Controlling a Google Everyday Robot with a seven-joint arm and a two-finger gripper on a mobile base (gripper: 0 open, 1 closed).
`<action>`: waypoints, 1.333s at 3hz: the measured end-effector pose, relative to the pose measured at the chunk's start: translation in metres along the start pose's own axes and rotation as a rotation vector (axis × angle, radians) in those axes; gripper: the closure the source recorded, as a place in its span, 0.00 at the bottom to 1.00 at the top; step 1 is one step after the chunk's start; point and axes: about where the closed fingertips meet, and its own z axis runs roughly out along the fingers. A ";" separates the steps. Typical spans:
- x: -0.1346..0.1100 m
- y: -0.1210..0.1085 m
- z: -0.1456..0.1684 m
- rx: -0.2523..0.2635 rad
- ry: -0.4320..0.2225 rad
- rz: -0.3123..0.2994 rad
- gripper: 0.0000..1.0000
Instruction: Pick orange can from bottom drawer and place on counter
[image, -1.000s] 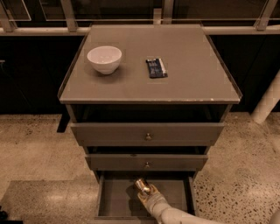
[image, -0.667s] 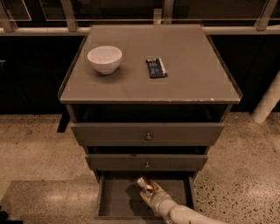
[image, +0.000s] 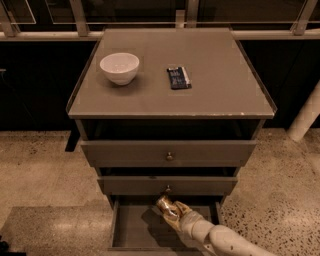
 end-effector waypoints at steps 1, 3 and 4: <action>-0.002 0.011 0.001 -0.039 -0.006 0.001 1.00; -0.027 0.011 -0.022 0.000 -0.027 -0.028 1.00; -0.081 0.014 -0.061 0.081 -0.042 -0.090 1.00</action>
Offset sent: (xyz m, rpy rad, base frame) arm -0.0063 0.0087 0.0003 0.0164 0.0108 0.0342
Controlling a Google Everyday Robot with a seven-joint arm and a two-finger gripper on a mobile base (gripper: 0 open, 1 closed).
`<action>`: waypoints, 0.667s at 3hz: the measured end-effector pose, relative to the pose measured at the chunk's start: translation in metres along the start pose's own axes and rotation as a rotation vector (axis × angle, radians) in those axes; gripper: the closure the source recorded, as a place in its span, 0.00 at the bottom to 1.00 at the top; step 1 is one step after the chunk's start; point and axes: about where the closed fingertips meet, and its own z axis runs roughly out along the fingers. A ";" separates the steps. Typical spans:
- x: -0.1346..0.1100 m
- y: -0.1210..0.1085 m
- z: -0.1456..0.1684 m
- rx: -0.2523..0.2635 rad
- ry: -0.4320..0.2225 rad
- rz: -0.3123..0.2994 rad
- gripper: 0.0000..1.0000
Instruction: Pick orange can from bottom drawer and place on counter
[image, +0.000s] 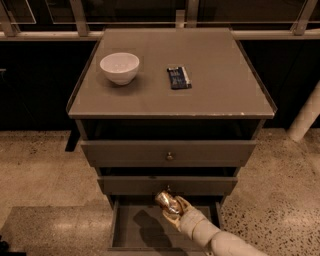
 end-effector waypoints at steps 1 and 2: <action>-0.044 -0.002 -0.033 0.082 0.004 -0.063 1.00; -0.091 -0.007 -0.057 0.151 0.002 -0.140 1.00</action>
Offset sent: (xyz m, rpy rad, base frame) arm -0.0247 0.0048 0.1751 -0.2302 -0.2295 -0.1089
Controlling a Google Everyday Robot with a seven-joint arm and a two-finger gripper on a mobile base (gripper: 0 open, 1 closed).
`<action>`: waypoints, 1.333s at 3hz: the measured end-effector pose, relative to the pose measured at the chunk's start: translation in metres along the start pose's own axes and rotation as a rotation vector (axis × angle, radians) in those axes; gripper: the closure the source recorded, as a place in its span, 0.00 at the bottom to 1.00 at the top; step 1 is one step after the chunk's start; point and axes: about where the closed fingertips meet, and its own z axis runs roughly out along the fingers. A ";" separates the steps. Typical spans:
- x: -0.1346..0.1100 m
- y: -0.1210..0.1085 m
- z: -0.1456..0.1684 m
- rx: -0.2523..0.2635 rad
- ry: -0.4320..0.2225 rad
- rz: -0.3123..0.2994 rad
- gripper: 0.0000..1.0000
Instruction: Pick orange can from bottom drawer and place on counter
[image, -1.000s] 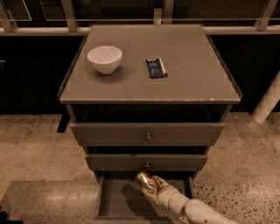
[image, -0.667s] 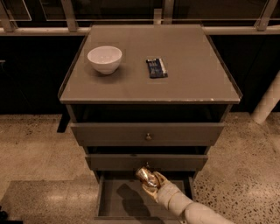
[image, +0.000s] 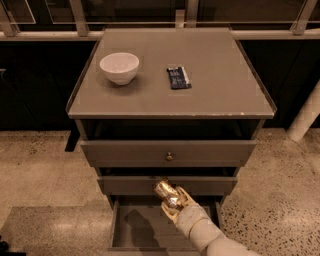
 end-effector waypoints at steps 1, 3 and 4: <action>-0.042 -0.023 -0.012 0.043 -0.001 -0.068 1.00; -0.076 -0.047 -0.019 0.120 -0.004 -0.134 1.00; -0.089 -0.059 -0.024 0.145 -0.035 -0.134 1.00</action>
Offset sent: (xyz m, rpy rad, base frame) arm 0.0388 -0.0068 0.1396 -0.2124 -0.2310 -0.1213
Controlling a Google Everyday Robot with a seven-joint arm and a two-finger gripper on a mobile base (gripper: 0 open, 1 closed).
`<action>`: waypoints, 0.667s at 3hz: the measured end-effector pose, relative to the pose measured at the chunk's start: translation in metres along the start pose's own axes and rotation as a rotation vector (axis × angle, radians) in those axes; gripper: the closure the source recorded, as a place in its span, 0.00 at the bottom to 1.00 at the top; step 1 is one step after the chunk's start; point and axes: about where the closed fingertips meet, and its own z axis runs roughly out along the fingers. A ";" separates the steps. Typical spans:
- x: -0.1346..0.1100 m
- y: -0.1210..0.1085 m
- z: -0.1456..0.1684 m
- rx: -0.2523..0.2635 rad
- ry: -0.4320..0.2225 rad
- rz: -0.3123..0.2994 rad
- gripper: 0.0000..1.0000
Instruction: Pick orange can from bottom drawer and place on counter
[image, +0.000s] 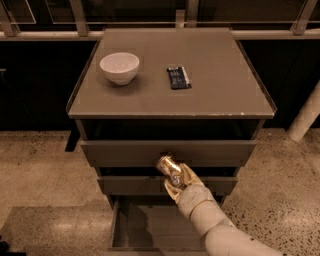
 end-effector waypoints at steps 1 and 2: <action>-0.024 -0.038 -0.003 0.082 -0.054 -0.050 1.00; -0.046 -0.072 -0.003 0.169 -0.103 -0.112 1.00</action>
Offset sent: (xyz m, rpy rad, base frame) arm 0.0485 -0.0401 0.1228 -0.1123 -0.3574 -0.0780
